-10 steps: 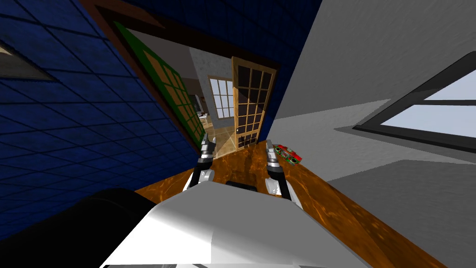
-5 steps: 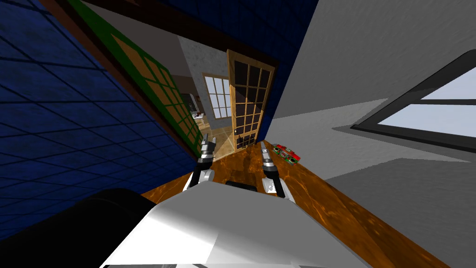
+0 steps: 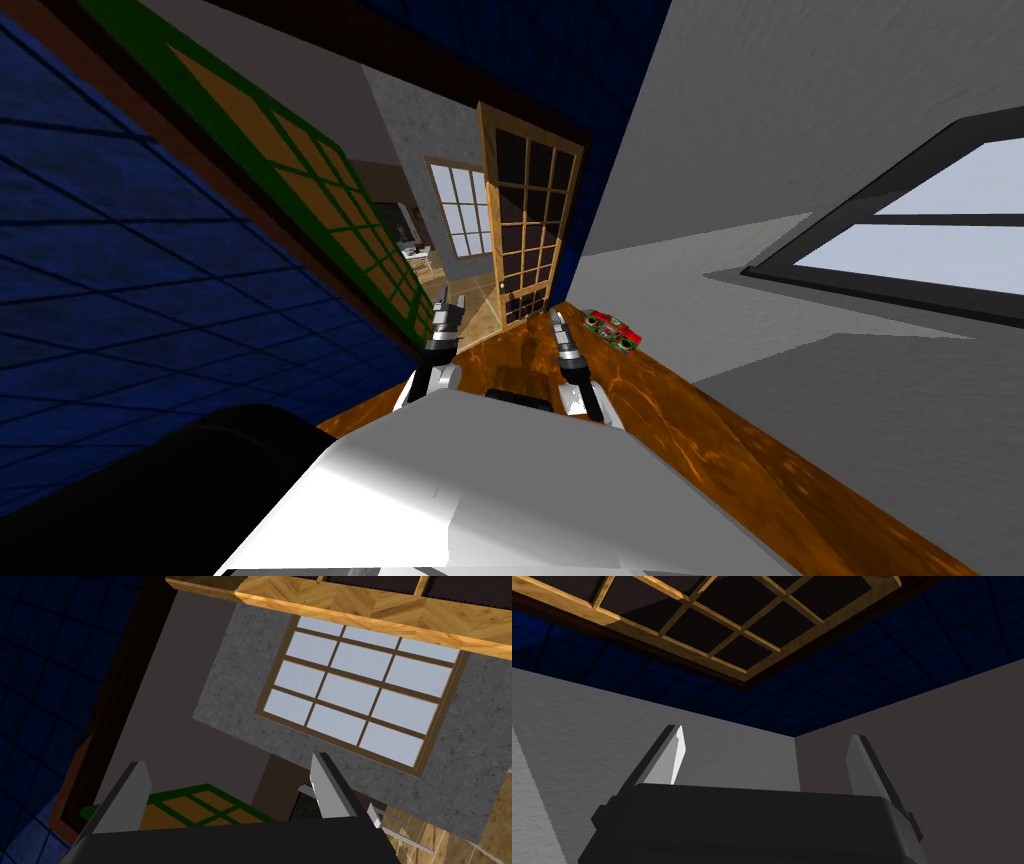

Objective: Push the door open

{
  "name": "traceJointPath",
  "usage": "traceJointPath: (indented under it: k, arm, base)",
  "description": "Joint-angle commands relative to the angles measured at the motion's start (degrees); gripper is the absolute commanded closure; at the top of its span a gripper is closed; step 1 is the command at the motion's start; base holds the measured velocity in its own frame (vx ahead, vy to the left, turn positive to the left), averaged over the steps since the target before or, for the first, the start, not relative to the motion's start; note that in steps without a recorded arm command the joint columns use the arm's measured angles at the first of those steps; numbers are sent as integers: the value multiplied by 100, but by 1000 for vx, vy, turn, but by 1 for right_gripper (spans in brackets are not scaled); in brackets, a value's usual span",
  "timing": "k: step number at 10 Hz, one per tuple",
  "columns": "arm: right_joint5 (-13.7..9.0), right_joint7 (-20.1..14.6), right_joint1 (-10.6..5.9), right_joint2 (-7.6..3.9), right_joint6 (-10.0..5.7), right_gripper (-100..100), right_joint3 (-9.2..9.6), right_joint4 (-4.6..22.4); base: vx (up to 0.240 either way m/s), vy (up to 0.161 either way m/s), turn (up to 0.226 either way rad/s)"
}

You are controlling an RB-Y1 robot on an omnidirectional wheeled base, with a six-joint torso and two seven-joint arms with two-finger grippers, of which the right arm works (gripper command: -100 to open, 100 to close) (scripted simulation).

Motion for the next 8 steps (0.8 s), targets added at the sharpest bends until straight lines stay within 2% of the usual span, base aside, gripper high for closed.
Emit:
traceJointPath:
  k: [1,8]
  arm:
    - [74,142,-74,8,-85,-100,76,231]
    - [394,718,-357,-12,-357,-100,421,1090]
  base:
    - [128,36,-89]
    - [106,35,-92]
